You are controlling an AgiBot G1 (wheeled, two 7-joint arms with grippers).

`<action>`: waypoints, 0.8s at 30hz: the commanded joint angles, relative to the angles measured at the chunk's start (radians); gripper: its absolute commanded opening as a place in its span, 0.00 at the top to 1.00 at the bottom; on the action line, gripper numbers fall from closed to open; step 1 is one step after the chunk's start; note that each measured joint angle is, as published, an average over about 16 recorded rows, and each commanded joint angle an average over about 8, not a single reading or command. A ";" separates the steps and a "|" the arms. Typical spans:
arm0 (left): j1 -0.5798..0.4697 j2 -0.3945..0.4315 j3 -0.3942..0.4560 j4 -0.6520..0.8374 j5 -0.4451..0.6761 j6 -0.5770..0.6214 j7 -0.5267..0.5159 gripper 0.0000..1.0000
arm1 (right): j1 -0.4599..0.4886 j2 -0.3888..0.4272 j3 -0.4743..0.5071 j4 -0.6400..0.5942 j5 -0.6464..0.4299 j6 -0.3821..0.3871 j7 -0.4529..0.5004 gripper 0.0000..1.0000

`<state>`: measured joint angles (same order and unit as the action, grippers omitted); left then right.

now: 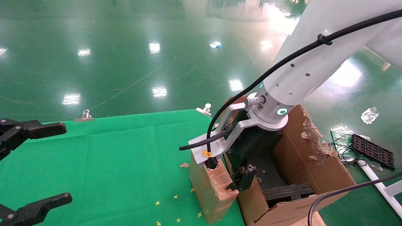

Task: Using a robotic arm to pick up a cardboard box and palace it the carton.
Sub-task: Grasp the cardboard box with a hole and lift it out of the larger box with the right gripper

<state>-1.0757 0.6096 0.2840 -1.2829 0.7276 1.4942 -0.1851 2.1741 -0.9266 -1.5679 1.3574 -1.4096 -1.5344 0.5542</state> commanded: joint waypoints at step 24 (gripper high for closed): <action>0.000 -0.001 0.002 0.000 -0.001 -0.001 0.001 0.00 | 0.014 -0.117 -0.168 -0.449 0.207 -0.034 0.704 0.00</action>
<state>-1.0761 0.6089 0.2858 -1.2829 0.7264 1.4934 -0.1842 2.1845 -1.0410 -1.7297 0.9215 -1.2037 -1.5680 1.2346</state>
